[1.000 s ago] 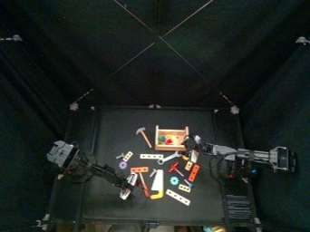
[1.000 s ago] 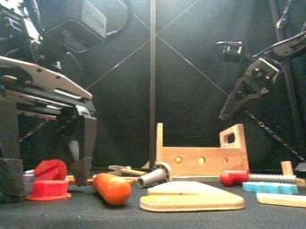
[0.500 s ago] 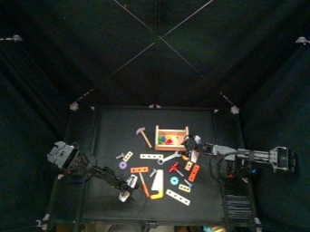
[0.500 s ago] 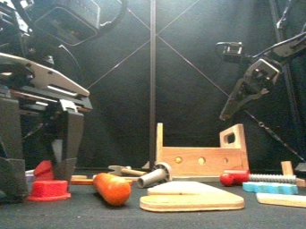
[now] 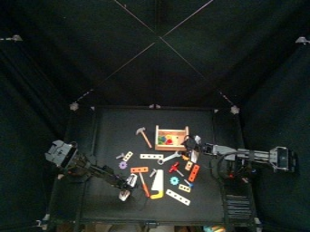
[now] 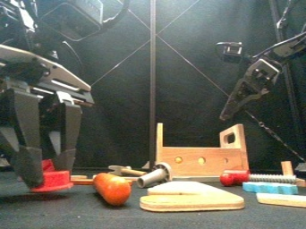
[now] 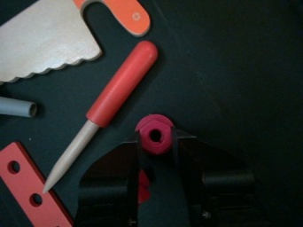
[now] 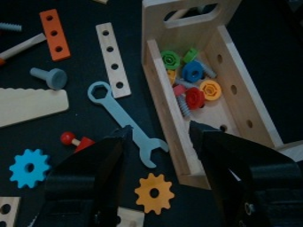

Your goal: Grab red nut

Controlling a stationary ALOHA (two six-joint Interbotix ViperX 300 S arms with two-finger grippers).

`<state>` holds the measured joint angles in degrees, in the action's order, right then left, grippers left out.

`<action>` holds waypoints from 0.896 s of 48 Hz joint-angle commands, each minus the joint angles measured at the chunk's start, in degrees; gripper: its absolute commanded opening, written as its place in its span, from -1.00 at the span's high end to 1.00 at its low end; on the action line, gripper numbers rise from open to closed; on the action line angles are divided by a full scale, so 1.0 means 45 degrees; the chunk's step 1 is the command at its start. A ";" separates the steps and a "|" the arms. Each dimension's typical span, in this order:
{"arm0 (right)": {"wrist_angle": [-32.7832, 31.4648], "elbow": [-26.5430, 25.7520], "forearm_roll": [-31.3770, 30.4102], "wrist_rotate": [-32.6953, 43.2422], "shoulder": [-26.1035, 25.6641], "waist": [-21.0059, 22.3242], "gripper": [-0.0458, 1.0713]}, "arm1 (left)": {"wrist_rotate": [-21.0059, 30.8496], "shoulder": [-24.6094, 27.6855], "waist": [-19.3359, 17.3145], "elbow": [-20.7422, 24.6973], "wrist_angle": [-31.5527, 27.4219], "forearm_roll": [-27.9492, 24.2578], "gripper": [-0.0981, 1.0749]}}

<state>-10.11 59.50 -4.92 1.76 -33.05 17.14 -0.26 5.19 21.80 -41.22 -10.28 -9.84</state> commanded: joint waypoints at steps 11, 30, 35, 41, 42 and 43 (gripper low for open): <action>0.0117 -0.0195 0.0039 -0.0020 -0.0059 0.0020 -0.67 | 0.0000 -0.0508 -0.0039 0.0098 0.0117 -0.0059 -0.11; 0.0117 -0.0195 -0.0020 -0.0039 -0.0059 0.0000 -0.67 | -0.0020 -0.0762 -0.0059 0.0039 0.0039 -0.0059 -0.11; 0.0117 -0.0176 0.0000 -0.0039 -0.0059 0.0000 -0.67 | 0.0020 -0.0781 -0.0059 0.0098 0.0215 -0.0020 -0.11; 0.0117 -0.0156 0.0000 -0.0039 -0.0059 -0.0078 -0.67 | -0.0039 -0.0938 -0.0059 0.0215 0.0977 -0.0020 -0.11; 0.0117 -0.0176 0.0000 -0.0039 -0.0059 -0.0078 -0.67 | -0.0039 -0.0977 -0.0059 0.0195 0.1074 -0.0039 -0.11; 0.0117 -0.0176 0.0000 -0.0039 -0.0059 -0.0098 -0.67 | -0.0039 -0.1016 -0.0059 0.0195 0.1133 -0.0039 -0.11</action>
<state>-10.11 59.50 -5.01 1.67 -33.05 16.88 -0.35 2.46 21.71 -41.48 -6.94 -9.93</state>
